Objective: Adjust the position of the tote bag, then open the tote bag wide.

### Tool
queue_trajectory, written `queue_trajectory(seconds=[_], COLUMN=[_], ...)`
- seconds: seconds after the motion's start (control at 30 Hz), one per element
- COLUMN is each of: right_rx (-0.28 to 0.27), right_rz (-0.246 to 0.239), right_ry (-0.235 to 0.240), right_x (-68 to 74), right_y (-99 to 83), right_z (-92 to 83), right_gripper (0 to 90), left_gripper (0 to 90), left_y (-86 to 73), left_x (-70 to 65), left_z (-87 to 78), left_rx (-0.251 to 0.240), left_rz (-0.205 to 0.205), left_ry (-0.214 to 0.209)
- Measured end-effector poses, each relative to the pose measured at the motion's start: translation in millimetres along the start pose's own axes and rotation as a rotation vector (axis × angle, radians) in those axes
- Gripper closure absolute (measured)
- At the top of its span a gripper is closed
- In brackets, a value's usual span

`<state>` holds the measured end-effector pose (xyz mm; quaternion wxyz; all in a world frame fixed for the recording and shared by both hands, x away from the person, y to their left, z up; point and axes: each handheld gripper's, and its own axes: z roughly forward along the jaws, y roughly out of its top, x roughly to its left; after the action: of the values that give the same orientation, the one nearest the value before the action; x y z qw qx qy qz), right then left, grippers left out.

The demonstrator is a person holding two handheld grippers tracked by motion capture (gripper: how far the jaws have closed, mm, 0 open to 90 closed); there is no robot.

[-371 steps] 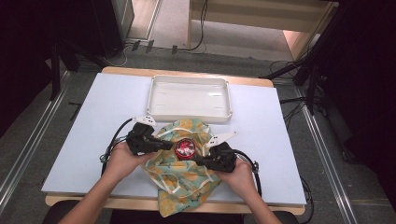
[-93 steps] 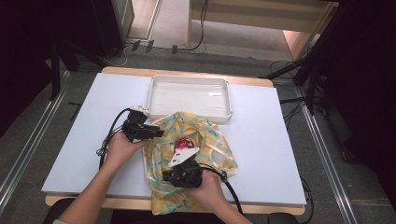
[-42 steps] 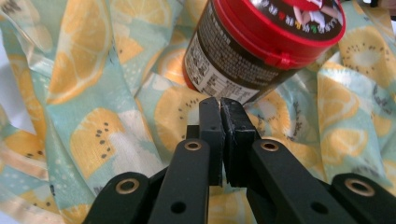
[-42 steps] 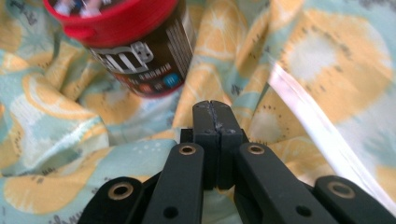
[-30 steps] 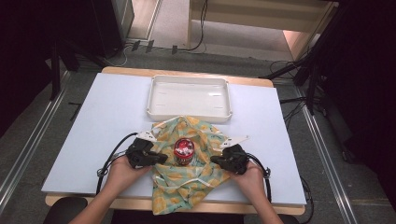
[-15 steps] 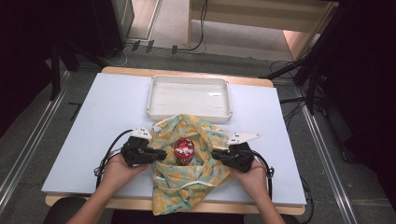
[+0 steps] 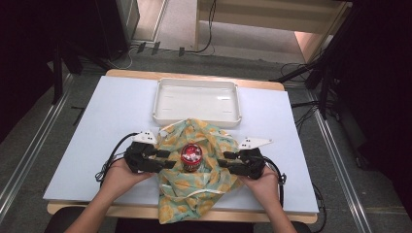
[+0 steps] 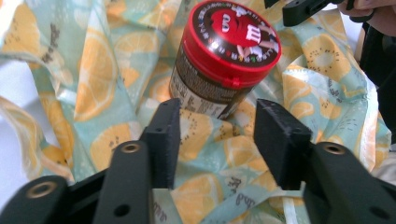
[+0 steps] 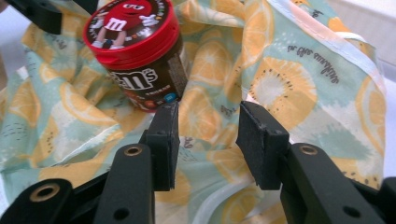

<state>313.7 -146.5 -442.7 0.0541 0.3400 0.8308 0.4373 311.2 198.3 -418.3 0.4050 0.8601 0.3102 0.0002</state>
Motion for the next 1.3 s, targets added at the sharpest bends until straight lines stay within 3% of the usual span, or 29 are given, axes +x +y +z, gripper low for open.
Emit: queue_trajectory(seconds=[0.17, 0.3, 0.53, 0.8, 1.0, 1.3], right_rx=[0.006, 0.006, 0.009, 0.022, 0.024, 0.028], right_rz=[0.023, 0.032, 0.053, 0.074, 0.066, 0.060], right_ry=[-0.008, -0.006, -0.011, -0.006, -0.013, -0.019], right_x=[-4.1, -6.1, -9.8, -12.8, -11.9, -12.3], right_y=[-0.2, -0.3, 0.5, -1.6, -1.6, -2.1], right_z=[1.9, 3.2, 3.6, 6.5, 7.3, 8.6], right_gripper=[57.0, 56.1, 56.1, 56.3, 56.3, 56.4], left_gripper=[42.8, 39.3, 31.0, 16.4, 14.8, 12.8], left_y=[9.7, 19.5, 33.7, 37.7, 37.4, 28.6], left_x=[-1.3, -3.2, -1.6, -0.2, -1.7, -1.0], left_z=[-0.1, -0.5, 6.7, 23.6, 36.8, 56.5], left_rx=[-0.019, -0.043, -0.070, -0.029, -0.017, -0.009], left_rz=[0.028, 0.036, 0.063, 0.083, 0.108, 0.104], left_ry=[-0.007, -0.055, -0.081, -0.078, -0.088, -0.096])
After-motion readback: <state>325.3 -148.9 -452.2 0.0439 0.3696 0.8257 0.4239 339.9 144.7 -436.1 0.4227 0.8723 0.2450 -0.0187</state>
